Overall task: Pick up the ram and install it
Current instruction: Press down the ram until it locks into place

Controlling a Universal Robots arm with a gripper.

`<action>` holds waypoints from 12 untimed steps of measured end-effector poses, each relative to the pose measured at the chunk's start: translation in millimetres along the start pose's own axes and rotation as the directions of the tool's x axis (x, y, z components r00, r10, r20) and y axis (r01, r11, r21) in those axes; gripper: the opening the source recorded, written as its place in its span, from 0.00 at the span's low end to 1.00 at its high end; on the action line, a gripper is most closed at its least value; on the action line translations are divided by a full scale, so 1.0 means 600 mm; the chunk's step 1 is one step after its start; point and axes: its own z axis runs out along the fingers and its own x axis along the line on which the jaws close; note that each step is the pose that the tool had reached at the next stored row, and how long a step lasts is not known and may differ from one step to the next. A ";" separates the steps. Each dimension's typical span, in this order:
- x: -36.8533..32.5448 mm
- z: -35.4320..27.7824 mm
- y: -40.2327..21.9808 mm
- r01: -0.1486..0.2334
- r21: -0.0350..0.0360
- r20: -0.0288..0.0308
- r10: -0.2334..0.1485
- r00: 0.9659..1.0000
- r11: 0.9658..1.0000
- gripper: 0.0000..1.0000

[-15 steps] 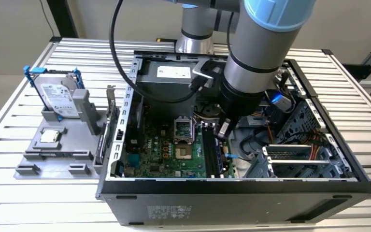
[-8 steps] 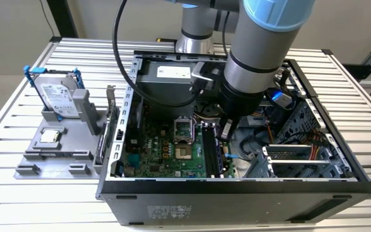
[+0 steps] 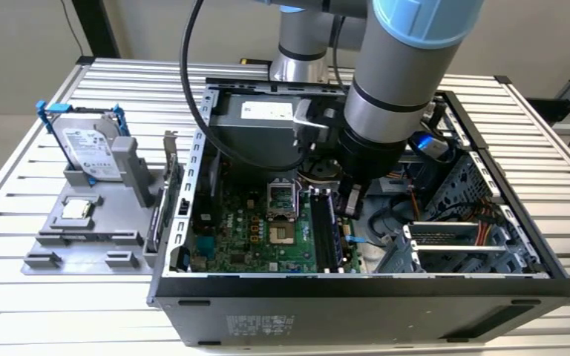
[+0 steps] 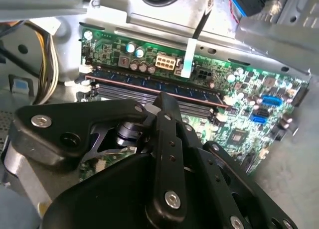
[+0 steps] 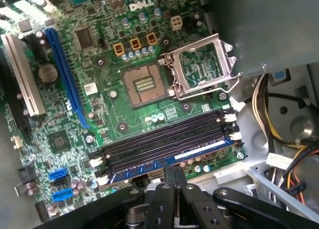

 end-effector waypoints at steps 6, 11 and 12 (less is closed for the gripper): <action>0.000 0.000 0.000 0.081 0.001 0.001 -0.081 0.997 0.997 0.00; 0.000 0.000 0.000 0.134 0.002 0.002 -0.134 0.991 0.991 0.00; 0.000 0.000 0.000 0.143 0.002 0.002 -0.143 0.990 0.990 0.00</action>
